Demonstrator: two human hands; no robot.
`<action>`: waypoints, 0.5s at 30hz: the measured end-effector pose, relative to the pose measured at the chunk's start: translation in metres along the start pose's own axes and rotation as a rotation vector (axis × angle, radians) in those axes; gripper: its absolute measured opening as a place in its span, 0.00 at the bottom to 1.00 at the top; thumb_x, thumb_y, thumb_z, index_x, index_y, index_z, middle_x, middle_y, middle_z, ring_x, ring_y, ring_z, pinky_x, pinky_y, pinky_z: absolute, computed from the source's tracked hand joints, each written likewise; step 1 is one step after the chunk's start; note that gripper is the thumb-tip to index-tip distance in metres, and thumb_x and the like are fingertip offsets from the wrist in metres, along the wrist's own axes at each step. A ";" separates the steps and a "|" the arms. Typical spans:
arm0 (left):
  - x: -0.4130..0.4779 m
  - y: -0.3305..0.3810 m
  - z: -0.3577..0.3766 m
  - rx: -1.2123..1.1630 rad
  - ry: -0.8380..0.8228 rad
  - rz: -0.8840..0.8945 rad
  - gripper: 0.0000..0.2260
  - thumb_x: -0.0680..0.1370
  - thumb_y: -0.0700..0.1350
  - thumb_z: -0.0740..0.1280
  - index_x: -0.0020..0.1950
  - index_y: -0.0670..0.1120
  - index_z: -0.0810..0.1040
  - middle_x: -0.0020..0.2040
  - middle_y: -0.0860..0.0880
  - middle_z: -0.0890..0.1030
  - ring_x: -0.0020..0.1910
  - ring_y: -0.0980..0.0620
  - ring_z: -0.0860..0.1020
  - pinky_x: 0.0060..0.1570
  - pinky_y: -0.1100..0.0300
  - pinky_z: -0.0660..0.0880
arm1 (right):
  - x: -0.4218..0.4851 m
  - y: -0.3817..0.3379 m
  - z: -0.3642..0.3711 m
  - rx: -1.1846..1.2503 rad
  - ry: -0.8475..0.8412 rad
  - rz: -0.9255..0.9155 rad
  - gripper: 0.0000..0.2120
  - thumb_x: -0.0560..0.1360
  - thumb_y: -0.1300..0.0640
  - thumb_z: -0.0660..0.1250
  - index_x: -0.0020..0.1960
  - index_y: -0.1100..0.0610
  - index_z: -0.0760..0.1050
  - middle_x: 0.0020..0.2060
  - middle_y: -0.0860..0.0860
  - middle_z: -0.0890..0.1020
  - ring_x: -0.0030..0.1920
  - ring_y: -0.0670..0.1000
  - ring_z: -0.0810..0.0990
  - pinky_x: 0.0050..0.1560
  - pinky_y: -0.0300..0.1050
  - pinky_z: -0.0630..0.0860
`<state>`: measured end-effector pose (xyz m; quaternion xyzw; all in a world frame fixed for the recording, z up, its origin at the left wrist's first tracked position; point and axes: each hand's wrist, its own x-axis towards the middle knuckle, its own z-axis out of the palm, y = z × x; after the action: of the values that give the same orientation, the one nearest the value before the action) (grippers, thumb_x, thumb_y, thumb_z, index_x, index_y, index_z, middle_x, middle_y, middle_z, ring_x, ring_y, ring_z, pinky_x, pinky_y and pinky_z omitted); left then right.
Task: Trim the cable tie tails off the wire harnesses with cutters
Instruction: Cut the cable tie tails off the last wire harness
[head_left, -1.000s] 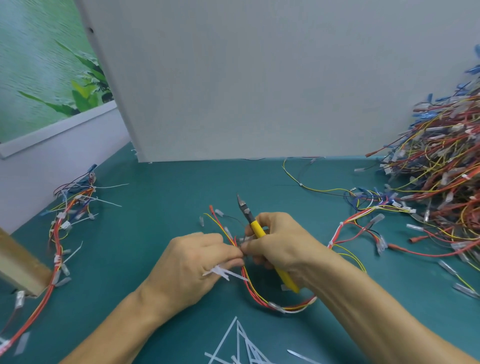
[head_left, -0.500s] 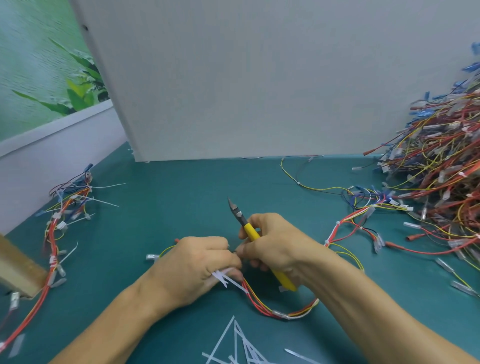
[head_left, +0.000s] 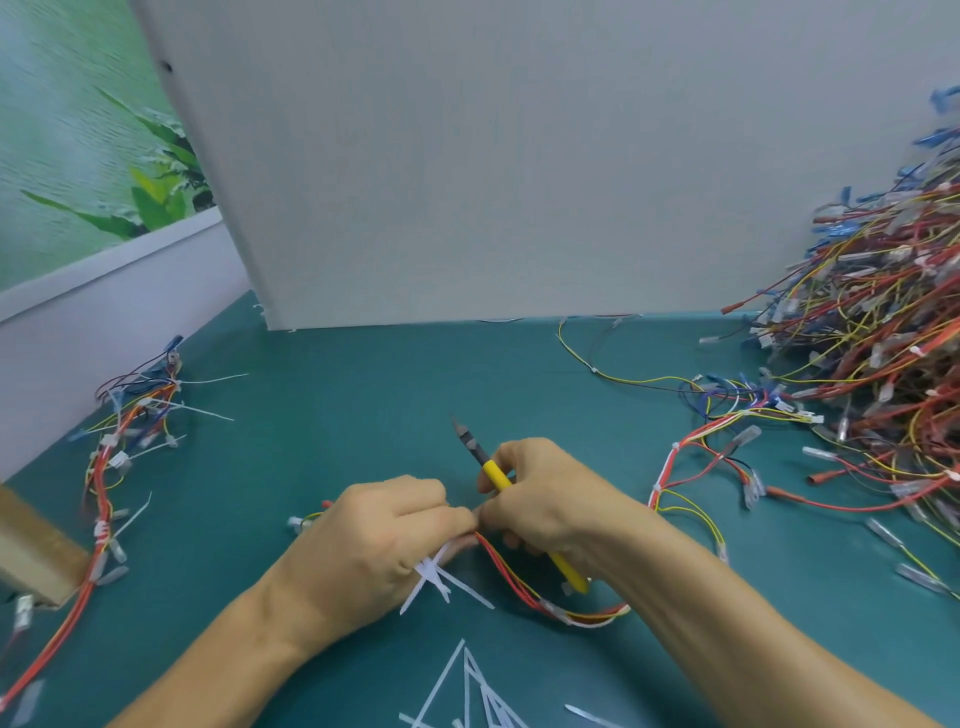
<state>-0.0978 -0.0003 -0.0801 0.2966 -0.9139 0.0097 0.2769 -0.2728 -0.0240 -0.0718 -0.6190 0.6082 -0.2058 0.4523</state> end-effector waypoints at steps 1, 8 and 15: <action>0.001 0.001 -0.002 -0.017 -0.015 -0.027 0.10 0.77 0.46 0.66 0.42 0.42 0.84 0.30 0.49 0.73 0.28 0.53 0.70 0.30 0.68 0.70 | -0.001 0.000 -0.001 -0.001 0.003 -0.016 0.08 0.68 0.60 0.71 0.44 0.54 0.74 0.28 0.51 0.75 0.28 0.49 0.72 0.31 0.42 0.71; 0.000 -0.010 -0.004 -0.185 0.026 -0.237 0.04 0.75 0.43 0.69 0.43 0.46 0.83 0.35 0.65 0.73 0.33 0.67 0.72 0.36 0.77 0.65 | -0.013 -0.005 -0.016 0.093 -0.112 -0.219 0.07 0.69 0.66 0.65 0.43 0.55 0.76 0.37 0.55 0.83 0.32 0.48 0.74 0.36 0.43 0.72; -0.004 -0.017 -0.002 -0.219 0.065 -0.335 0.02 0.72 0.44 0.70 0.41 0.48 0.83 0.33 0.64 0.75 0.33 0.64 0.73 0.35 0.75 0.66 | -0.014 -0.004 -0.022 0.073 -0.192 -0.268 0.06 0.72 0.58 0.72 0.45 0.57 0.75 0.33 0.47 0.80 0.32 0.45 0.75 0.37 0.39 0.73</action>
<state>-0.0852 -0.0116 -0.0830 0.4124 -0.8379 -0.1264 0.3344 -0.2909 -0.0181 -0.0533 -0.6945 0.4662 -0.2261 0.4992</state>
